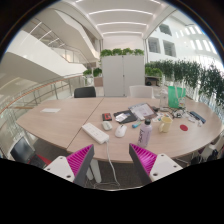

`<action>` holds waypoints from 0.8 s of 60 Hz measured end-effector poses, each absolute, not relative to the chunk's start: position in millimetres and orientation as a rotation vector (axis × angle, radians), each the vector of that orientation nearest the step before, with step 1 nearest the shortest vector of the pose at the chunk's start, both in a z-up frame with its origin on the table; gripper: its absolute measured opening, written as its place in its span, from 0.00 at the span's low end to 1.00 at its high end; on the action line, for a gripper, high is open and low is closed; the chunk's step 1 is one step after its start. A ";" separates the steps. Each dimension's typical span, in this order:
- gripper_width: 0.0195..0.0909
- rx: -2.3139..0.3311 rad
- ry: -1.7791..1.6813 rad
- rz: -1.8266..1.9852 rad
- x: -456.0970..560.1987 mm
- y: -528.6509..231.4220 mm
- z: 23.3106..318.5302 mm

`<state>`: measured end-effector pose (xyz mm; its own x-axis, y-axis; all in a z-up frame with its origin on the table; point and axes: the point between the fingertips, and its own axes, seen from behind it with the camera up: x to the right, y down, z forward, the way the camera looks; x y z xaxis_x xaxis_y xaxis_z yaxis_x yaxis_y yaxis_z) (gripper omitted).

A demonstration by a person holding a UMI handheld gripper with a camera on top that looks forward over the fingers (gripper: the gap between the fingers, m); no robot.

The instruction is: Pour water

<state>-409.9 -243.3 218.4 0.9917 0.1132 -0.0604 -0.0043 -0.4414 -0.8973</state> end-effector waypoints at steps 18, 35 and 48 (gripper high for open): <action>0.84 -1.996 -0.051 0.094 -388.9 -221.0 197.1; 0.86 -1.808 0.089 0.020 -291.9 -101.9 127.8; 0.85 -1.811 0.060 -0.006 -265.1 -13.5 73.8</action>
<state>-265.1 -13.5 73.8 0.9986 -0.0445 -0.0278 -0.0376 -0.2374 -0.9707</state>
